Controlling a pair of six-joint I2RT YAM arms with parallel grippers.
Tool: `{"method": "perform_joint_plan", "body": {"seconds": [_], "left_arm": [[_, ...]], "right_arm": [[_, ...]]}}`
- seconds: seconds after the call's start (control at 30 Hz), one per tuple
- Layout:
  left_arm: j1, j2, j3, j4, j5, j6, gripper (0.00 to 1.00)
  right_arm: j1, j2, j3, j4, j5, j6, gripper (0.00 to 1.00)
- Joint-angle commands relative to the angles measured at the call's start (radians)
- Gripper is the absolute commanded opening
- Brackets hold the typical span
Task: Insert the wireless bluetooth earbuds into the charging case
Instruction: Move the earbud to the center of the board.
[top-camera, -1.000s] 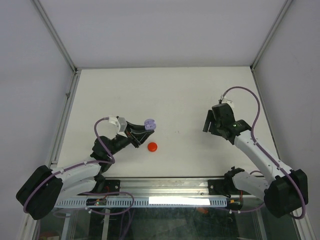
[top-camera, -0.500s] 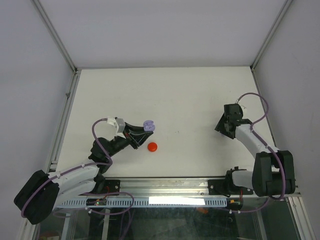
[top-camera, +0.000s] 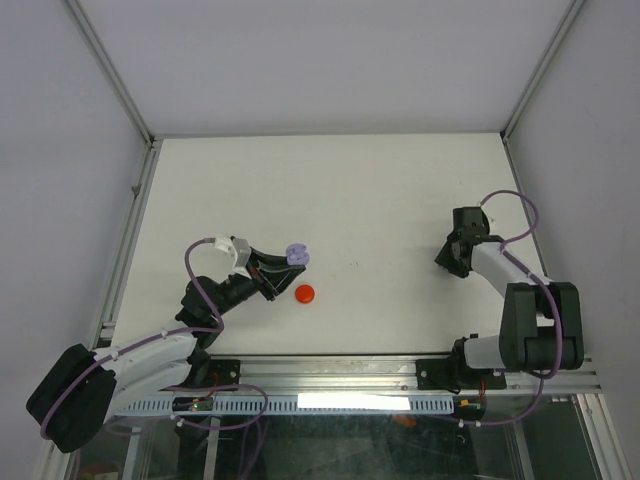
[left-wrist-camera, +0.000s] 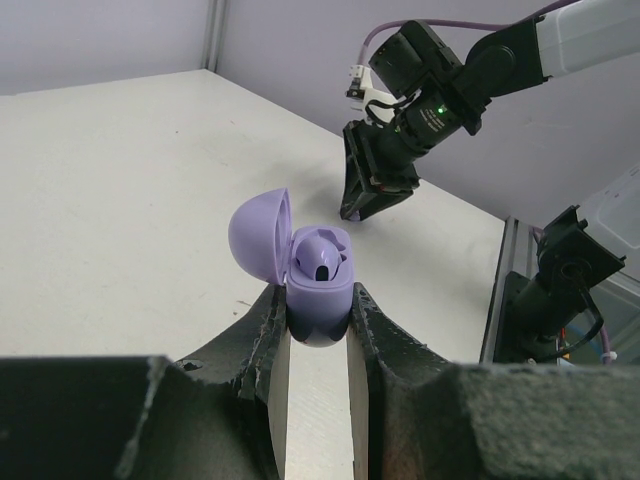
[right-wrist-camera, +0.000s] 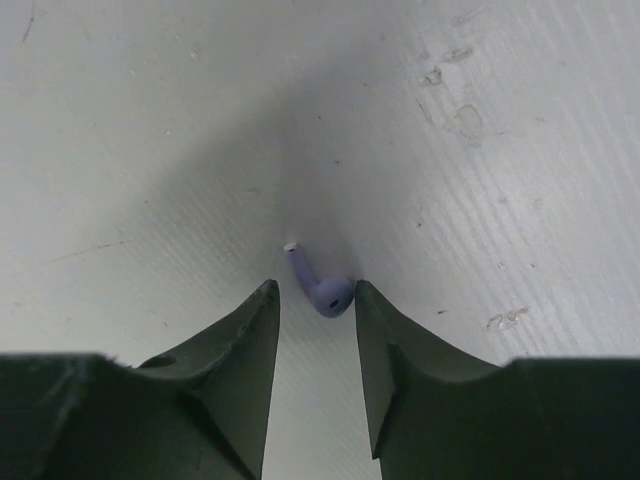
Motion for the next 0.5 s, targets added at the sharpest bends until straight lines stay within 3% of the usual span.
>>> {"method": "perform_joint_plan", "body": {"seconds": [0.0, 0.47], "left_arm": [[-0.005, -0.015, -0.011, 0.033, -0.017, -0.005, 0.08], [-0.006, -0.015, -0.011, 0.032, -0.011, -0.010, 0.08]], "right_arm": [[-0.010, 0.037, 0.041, 0.023, -0.038, 0.006, 0.37], [0.023, 0.129, 0.082, 0.024, -0.134, -0.064, 0.21]]}}
